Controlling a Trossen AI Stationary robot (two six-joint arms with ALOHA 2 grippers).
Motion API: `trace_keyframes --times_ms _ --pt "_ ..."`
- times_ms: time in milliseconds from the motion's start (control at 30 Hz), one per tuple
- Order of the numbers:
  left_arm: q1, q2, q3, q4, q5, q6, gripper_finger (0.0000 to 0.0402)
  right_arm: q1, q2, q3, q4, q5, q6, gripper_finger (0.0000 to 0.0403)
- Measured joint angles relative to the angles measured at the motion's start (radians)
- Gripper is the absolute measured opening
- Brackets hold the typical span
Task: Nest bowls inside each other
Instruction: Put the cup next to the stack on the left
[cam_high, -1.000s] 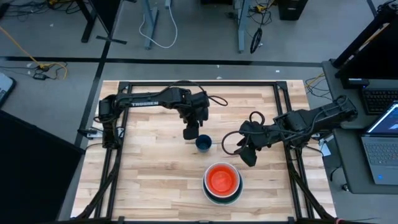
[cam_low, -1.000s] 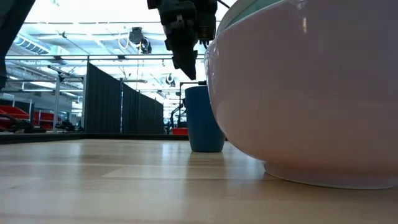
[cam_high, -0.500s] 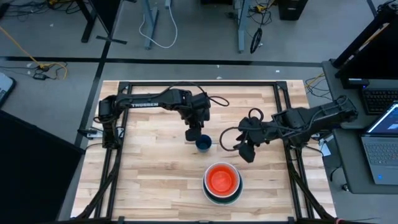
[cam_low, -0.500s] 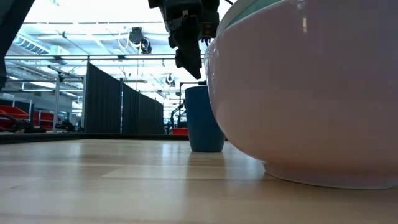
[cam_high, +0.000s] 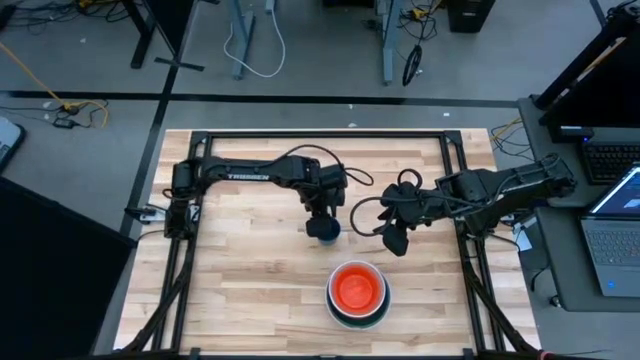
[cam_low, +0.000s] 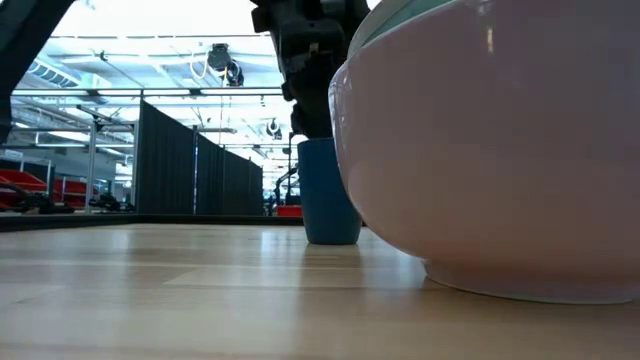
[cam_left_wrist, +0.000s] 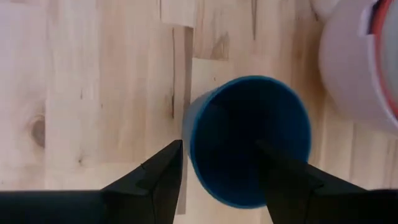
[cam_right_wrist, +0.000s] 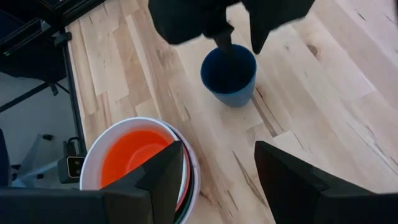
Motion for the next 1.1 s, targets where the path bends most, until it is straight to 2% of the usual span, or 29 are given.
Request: trace_keyframes --times_ms 100,300,467,633,700,800,1000,1100 --pt "-0.002 0.017 0.0 0.005 -0.044 0.0 0.0178 0.0 0.0 0.0 0.0 0.0 -0.003 0.0185" --pt "0.004 0.037 -0.007 0.018 -0.051 0.0 0.0162 0.0 0.0 0.0 -0.007 0.0 -0.011 0.0185" --pt "0.008 0.065 -0.01 0.003 -0.052 0.004 0.0107 0.0 0.0 0.0 -0.007 0.0 -0.026 0.0185" --pt "0.007 0.079 -0.009 0.011 -0.052 0.022 0.0028 0.0 0.0 0.0 -0.008 0.0 -0.041 0.0185" --pt "0.007 0.08 -0.009 0.003 -0.052 0.025 0.0008 -0.001 0.0 0.0 -0.007 0.0 -0.048 0.0185" --pt "0.008 0.08 -0.009 -0.013 -0.052 0.025 0.0003 -0.003 0.0 0.0 -0.007 0.0 -0.057 0.0185" --pt "-0.006 0.062 0.0 -0.209 -0.052 0.026 0.0001 -0.015 0.0 0.0 -0.007 0.0 -0.06 0.0185" --pt "-0.026 0.026 0.004 -0.234 -0.059 0.025 0.0001 -0.025 0.0 0.0 -0.008 0.0 -0.07 0.0185"
